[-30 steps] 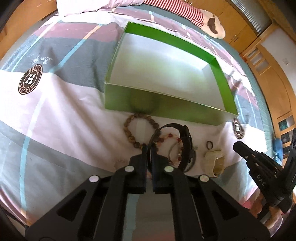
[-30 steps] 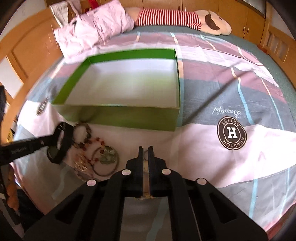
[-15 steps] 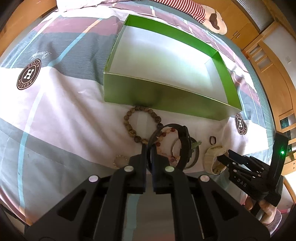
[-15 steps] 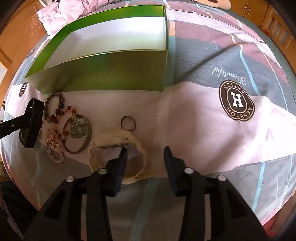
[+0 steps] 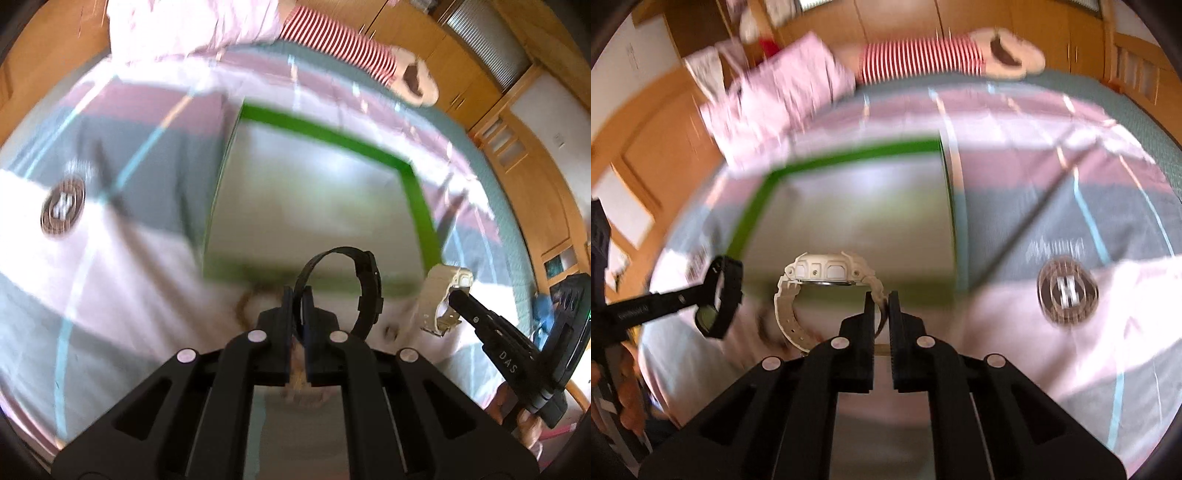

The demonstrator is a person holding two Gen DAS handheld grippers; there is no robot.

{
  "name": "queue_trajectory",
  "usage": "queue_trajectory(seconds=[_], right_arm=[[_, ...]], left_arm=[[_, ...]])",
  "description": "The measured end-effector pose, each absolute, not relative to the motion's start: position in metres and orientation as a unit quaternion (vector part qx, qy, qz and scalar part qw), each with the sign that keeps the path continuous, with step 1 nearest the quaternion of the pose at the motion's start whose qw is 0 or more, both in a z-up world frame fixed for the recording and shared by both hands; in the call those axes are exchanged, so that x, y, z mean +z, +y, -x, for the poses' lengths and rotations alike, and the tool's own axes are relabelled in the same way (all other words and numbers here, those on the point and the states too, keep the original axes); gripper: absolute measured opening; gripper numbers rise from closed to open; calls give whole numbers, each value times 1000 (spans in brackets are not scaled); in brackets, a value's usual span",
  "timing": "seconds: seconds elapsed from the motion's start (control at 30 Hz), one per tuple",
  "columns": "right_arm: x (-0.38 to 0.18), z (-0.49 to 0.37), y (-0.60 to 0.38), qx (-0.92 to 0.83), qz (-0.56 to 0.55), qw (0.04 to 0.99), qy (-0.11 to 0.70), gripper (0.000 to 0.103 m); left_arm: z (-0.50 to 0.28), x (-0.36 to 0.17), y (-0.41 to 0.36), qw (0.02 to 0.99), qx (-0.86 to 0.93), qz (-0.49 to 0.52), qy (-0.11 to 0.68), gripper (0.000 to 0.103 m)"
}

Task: Organize jewelry
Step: 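Lift both watches into the green box and open both tools to release, then grasp the green jade pendant with the right tool while the left tool reaches the bracelets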

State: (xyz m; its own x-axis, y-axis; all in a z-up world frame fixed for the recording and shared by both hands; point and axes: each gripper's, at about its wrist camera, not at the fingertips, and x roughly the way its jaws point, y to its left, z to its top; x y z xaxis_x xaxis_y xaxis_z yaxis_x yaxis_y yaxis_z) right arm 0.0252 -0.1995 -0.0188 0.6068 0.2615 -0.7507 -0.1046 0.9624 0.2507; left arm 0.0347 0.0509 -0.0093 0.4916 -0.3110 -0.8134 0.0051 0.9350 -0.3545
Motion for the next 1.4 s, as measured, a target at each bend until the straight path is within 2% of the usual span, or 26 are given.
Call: queue_trajectory(seconds=[0.13,0.43,0.5,0.57,0.6,0.7,0.8,0.97,1.1,1.23,1.37,1.4], right_arm=[[-4,-56,-201,113,-121,905,392,7],[-48,-103,-189,75,-129,880,451,9],[-51,-102,-191,70,-129,877,458,17],[-47,-98,-195,78,-146,876,453,34],[-41,-95,-197,84,-154,876,449,41],[-23,-77,-196,116,-152,875,445,41],[-20,-52,-186,146,-134,857,477,41],[-56,-34,-165,156,-95,810,558,41],[-82,-36,-164,151,-109,786,590,41],[-91,-41,-163,152,-131,781,591,41],[-91,-46,-149,155,-118,787,585,41],[-91,-46,-145,155,-108,789,585,36]], left_arm=[[-61,6,50,869,-85,148,465,5],[-109,-28,53,857,-74,156,485,5],[-111,-35,55,854,-68,159,491,10],[-108,-34,56,852,-66,166,492,20],[-106,-33,55,852,-69,164,492,20],[-92,-22,47,856,-86,141,491,22],[-69,-15,41,856,-89,116,496,41],[-40,-29,49,838,-64,111,531,47],[-30,-44,64,821,-46,130,554,61],[-28,-56,65,807,-46,134,573,62],[-26,-59,58,808,-46,117,576,69],[-26,-60,58,807,-47,116,577,69]])
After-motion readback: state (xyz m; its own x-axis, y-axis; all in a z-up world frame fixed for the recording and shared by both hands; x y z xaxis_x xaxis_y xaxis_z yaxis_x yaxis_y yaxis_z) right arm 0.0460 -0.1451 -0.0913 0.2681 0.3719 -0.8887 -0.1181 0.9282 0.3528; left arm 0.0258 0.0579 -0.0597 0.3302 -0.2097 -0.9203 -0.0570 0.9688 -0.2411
